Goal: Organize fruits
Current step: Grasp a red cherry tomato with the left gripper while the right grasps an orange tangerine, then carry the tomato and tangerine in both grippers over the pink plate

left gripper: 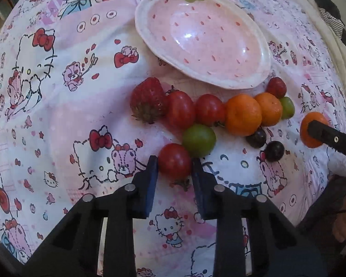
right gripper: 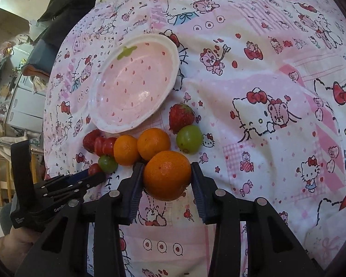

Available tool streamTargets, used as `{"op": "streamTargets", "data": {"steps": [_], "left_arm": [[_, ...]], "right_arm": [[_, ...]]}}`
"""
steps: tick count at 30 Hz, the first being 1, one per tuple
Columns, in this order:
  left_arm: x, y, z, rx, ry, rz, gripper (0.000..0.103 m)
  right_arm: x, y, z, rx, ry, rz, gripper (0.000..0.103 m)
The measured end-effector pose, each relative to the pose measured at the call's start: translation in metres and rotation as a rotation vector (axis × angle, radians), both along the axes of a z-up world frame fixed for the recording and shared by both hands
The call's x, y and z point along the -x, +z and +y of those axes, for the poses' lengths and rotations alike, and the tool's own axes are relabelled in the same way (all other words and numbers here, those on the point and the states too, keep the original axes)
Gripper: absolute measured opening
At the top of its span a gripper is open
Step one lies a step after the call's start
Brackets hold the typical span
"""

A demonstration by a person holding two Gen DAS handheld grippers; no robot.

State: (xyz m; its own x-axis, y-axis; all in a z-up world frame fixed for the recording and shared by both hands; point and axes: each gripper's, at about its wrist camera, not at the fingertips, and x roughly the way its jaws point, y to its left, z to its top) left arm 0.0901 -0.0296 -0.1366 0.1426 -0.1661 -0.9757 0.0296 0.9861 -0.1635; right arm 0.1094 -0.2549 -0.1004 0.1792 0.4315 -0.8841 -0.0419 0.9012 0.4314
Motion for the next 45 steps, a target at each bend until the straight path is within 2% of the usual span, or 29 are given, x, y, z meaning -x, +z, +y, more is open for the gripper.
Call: {"op": "streamTargets", "data": {"steps": [5,9,13,16,19,22,27,31,37,45], "left_arm": [[0.009,0.008,0.003,0.011,-0.015,-0.016,0.025],[0.022,0.024,0.012,0.062,0.011,-0.045,0.025],[0.029,0.041,0.018,0.037,0.019,-0.11,0.025],[0.029,0.057,0.031,0.01,0.051,-0.18,0.025],[0.029,0.077,0.04,-0.023,0.07,-0.269,0.025],[0.021,0.095,0.042,-0.009,0.082,-0.331,0.025],[0.008,0.131,0.041,-0.03,0.052,-0.45,0.025],[-0.022,0.144,0.037,-0.037,0.036,-0.481,0.025],[-0.06,0.134,0.017,-0.066,-0.028,-0.491,0.025],[-0.109,0.087,0.005,-0.082,-0.024,-0.384,0.025]], "right_arm": [[0.0,0.005,-0.002,-0.01,0.0,-0.012,0.042],[0.003,0.009,-0.001,-0.009,0.005,-0.024,0.042],[0.005,0.014,-0.004,-0.023,-0.004,-0.037,0.042],[0.006,0.022,-0.006,-0.093,-0.013,-0.061,0.042],[0.006,0.037,-0.009,-0.139,-0.026,-0.117,0.042],[0.003,0.055,-0.009,-0.198,-0.036,-0.185,0.042],[-0.012,0.084,-0.014,-0.292,-0.04,-0.293,0.042],[-0.035,0.095,-0.015,-0.318,-0.041,-0.333,0.042],[-0.076,0.084,-0.006,-0.275,-0.018,-0.301,0.042],[-0.12,0.045,0.012,-0.209,0.007,-0.228,0.042]]}}
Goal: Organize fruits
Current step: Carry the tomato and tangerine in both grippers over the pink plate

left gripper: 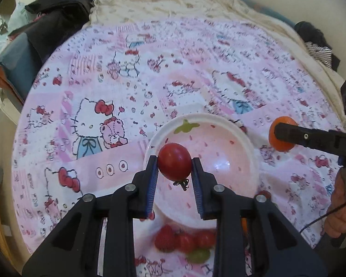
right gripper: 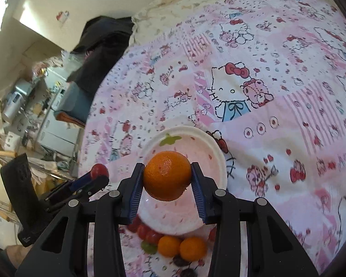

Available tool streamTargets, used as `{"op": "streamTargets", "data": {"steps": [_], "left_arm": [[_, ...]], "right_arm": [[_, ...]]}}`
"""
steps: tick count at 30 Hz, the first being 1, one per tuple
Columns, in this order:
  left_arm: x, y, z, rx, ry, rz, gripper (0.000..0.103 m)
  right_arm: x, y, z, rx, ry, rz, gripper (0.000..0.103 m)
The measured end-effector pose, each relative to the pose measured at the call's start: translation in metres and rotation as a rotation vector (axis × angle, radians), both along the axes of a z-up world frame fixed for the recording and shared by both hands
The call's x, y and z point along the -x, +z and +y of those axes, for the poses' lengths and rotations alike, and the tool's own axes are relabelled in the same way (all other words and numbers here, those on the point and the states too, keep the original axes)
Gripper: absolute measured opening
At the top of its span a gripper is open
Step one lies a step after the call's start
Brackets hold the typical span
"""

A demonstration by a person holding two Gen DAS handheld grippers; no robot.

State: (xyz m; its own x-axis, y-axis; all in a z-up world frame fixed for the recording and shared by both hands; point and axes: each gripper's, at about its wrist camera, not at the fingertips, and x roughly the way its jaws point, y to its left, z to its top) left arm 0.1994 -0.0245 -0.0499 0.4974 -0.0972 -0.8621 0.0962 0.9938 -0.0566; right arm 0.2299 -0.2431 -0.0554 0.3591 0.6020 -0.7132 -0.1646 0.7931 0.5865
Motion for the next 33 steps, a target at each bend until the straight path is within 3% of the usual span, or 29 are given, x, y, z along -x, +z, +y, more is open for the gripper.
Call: {"op": "streamTargets", "data": {"steps": [8,17,33], "left_arm": [[-0.029,-0.037,-0.007,-0.027,-0.013,0.064,0.025],[-0.046,-0.059,-0.022,-0.046,-0.051,0.097,0.025],[-0.051,-0.083,-0.022,-0.087,-0.043,0.157,0.026]], "right_arm": [[-0.026,-0.035,0.019,0.046,0.033,0.063,0.042],[-0.039,-0.069,0.028,0.097,0.042,0.141,0.042],[-0.042,-0.088,0.038,0.141,0.04,0.19,0.044]]}}
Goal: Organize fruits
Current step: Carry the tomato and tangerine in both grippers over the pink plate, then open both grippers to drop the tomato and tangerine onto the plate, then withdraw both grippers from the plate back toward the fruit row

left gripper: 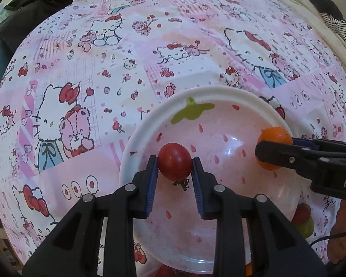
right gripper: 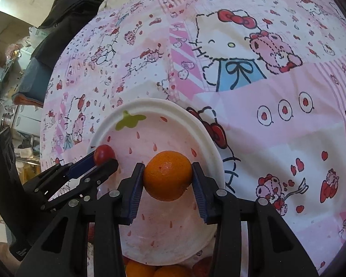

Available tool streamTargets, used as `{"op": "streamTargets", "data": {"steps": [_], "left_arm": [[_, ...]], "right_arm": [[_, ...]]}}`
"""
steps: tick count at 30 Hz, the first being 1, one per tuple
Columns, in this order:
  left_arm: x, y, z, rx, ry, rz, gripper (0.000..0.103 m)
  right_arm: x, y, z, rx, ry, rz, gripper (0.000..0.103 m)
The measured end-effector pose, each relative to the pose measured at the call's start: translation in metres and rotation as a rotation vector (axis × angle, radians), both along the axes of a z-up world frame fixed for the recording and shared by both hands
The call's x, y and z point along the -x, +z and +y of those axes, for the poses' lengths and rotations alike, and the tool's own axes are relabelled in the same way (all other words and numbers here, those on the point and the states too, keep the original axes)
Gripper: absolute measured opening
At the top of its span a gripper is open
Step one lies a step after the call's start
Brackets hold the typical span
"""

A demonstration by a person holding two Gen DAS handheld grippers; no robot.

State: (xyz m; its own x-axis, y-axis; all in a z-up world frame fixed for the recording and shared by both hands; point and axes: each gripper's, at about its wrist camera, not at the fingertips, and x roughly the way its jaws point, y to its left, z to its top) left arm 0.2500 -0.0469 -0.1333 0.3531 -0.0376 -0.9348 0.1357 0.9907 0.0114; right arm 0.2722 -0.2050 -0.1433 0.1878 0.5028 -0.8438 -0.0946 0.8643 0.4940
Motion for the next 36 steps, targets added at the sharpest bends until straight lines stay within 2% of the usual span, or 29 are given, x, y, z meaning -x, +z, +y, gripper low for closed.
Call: {"op": "streamTargets", "data": {"steps": [7,8,9,10,11,12,13,14,15,21,24,31,34,36], "left_arm": [[0.0,-0.008,-0.001,-0.006,-0.006,0.025,0.026],[0.001,-0.008,-0.001,0.004,-0.006,0.026,0.033],[0.001,-0.007,-0.001,0.028,-0.014,0.028,0.049],[0.002,-0.006,-0.002,0.043,-0.02,0.026,0.057],[0.004,-0.003,-0.004,0.047,-0.025,0.018,0.071],[0.005,0.0,-0.006,0.042,-0.027,0.006,0.08],[0.006,0.003,-0.007,0.034,-0.028,-0.007,0.081],[0.008,0.007,-0.007,0.037,-0.032,-0.019,0.082],[0.009,0.01,-0.007,0.045,-0.032,-0.024,0.082],[0.018,0.032,-0.002,0.066,-0.011,-0.074,0.081],[0.019,0.04,0.004,0.051,0.03,-0.09,0.081],[0.03,0.061,0.024,0.08,0.108,-0.13,0.081],[0.039,0.072,0.028,0.09,0.104,-0.155,0.081],[0.047,0.08,0.027,0.065,0.076,-0.186,0.081]], "right_arm": [[0.0,-0.004,-0.002,0.006,-0.009,0.01,0.044],[0.0,-0.003,-0.001,0.007,-0.012,0.012,0.044],[0.0,-0.004,-0.001,0.002,-0.015,0.017,0.045],[-0.001,-0.004,-0.002,-0.006,-0.018,0.021,0.045],[-0.001,-0.003,-0.002,-0.018,-0.016,0.026,0.045],[-0.001,-0.002,-0.001,-0.023,-0.007,0.025,0.051],[-0.001,0.0,-0.001,-0.032,0.003,0.018,0.059],[0.0,0.004,-0.001,-0.041,0.005,0.0,0.075],[0.0,0.008,-0.003,-0.049,-0.001,-0.02,0.081],[0.001,0.041,-0.015,-0.095,-0.035,-0.11,0.084],[0.006,0.058,-0.018,-0.104,-0.046,-0.152,0.084],[0.027,0.095,-0.028,-0.138,-0.068,-0.261,0.085],[0.039,0.111,-0.029,-0.123,-0.043,-0.324,0.095],[0.048,0.121,-0.032,-0.126,-0.036,-0.358,0.097]]}}
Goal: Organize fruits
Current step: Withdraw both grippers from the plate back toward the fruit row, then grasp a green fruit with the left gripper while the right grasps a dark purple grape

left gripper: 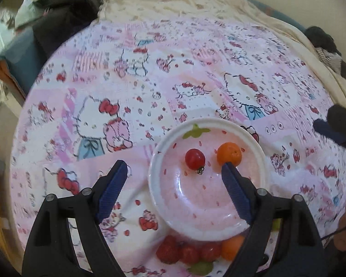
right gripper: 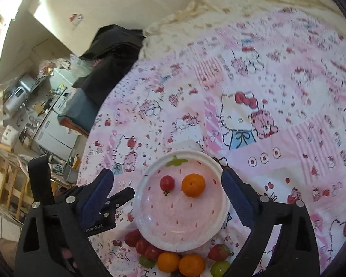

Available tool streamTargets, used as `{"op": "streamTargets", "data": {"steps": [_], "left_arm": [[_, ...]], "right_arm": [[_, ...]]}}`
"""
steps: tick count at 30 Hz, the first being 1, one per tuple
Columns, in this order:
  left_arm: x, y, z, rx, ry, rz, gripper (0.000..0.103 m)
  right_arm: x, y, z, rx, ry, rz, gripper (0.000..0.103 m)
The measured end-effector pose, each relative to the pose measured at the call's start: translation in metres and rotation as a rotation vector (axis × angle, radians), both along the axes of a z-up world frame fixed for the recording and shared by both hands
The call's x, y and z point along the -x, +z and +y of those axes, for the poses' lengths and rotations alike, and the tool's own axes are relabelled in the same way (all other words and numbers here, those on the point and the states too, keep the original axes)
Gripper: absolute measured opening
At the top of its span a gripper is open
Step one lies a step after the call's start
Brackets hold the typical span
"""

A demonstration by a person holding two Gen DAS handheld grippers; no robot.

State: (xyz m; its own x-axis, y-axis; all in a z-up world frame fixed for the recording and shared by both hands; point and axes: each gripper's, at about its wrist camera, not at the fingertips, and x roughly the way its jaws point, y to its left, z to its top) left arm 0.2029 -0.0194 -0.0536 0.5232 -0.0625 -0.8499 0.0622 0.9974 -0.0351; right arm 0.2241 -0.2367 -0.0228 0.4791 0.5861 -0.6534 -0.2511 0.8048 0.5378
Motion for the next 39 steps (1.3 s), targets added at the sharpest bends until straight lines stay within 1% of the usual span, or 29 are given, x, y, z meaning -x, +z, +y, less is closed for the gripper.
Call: {"op": "streamTargets", "data": {"steps": [2,8,13,19,24,28,31,33,35,39], "left_arm": [[0.007,0.006,0.001,-0.018,-0.005,-0.018,0.081],[0.03,0.021,0.012,0.0,0.017,-0.048,0.081],[0.05,0.035,0.016,0.013,0.028,-0.079,0.081],[0.077,0.049,0.024,0.021,0.047,-0.12,0.081],[0.098,0.053,0.03,0.049,0.08,-0.122,0.081],[0.113,0.048,0.031,0.054,0.087,-0.104,0.081],[0.12,0.04,0.034,0.045,0.107,-0.078,0.081],[0.122,0.029,0.037,0.049,0.119,-0.034,0.081],[0.119,0.012,0.036,0.049,0.103,0.052,0.081],[0.121,-0.009,0.036,0.086,0.102,0.13,0.081]], "right_arm": [[0.009,0.006,-0.004,0.001,-0.018,-0.011,0.098],[0.04,0.018,-0.02,0.026,-0.06,-0.033,0.098],[0.061,0.02,-0.035,0.022,-0.1,-0.022,0.098],[0.084,0.025,-0.047,0.042,-0.135,-0.029,0.098],[0.1,0.021,-0.049,0.053,-0.143,-0.007,0.098],[0.111,0.013,-0.045,0.086,-0.14,0.019,0.098],[0.118,0.001,-0.044,0.092,-0.145,0.066,0.098],[0.12,-0.009,-0.043,0.096,-0.149,0.105,0.098],[0.12,-0.017,-0.043,0.093,-0.148,0.136,0.098],[0.118,-0.029,-0.046,0.068,-0.159,0.196,0.098]]}}
